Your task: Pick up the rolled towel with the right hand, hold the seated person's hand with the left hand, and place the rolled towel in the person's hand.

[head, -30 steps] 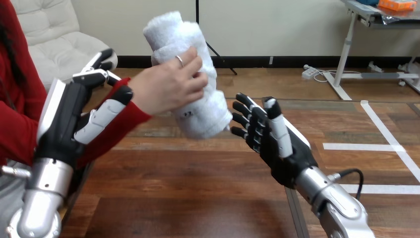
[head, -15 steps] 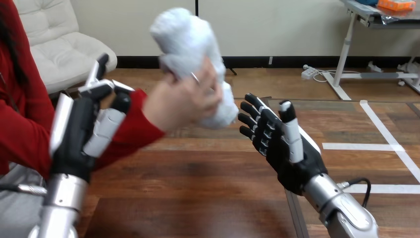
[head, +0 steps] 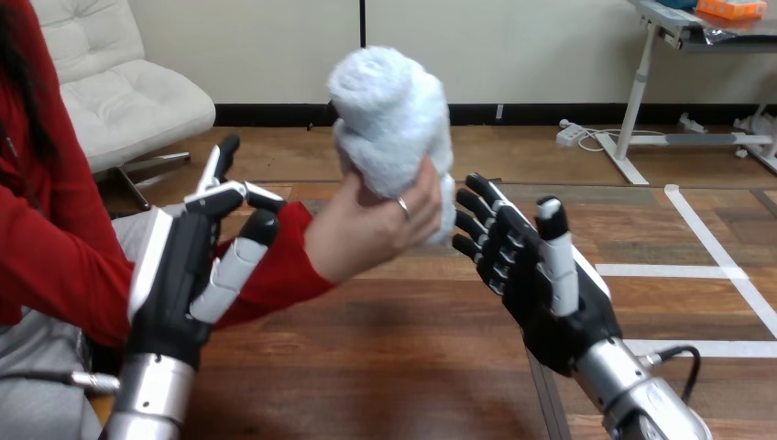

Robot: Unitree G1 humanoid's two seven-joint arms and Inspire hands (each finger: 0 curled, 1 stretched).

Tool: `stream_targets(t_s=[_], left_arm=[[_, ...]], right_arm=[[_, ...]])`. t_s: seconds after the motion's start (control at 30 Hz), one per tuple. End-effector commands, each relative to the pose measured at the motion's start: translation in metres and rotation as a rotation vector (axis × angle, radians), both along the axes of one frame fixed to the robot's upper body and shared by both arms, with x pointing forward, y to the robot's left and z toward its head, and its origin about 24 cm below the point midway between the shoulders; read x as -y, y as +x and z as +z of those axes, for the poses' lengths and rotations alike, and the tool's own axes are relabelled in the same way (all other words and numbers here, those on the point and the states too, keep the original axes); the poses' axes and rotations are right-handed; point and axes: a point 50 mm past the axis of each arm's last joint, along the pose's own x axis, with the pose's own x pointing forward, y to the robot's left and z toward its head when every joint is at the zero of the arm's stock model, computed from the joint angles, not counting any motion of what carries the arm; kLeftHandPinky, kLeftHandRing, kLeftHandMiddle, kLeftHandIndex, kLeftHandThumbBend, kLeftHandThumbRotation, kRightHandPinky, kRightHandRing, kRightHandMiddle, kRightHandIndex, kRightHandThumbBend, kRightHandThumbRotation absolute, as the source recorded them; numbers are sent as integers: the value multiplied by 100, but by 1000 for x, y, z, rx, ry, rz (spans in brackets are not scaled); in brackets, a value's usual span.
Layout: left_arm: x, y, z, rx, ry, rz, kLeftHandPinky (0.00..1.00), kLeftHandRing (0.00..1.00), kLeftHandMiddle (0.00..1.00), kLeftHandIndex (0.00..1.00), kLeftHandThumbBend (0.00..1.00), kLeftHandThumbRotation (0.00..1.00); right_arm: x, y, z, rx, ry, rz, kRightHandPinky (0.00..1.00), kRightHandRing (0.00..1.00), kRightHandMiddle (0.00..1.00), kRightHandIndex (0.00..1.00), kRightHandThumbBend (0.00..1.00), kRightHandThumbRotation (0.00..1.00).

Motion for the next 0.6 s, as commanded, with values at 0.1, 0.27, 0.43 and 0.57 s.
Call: stream_targets(t_s=[0.1, 0.27, 0.43, 0.57], left_arm=[[25, -11, 7, 92, -118, -21, 100, 100, 100, 100, 100, 100], [32, -22, 2, 77, -171, -23, 100, 100, 100, 100, 100, 100], [41, -35, -3, 60, -202, -45, 100, 100, 100, 100, 100, 100], [44, -44, -6, 46, -216, -64, 100, 100, 100, 100, 100, 100]], right_arm=[[3, -9, 18, 98, 31, -30, 100, 100, 100, 100, 100, 98], [5, -19, 16, 104, 34, -38, 100, 100, 100, 100, 100, 99], [7, -30, 13, 100, 33, -56, 100, 100, 99, 100, 100, 100], [8, -37, 11, 99, 35, -64, 100, 100, 98, 100, 100, 100]])
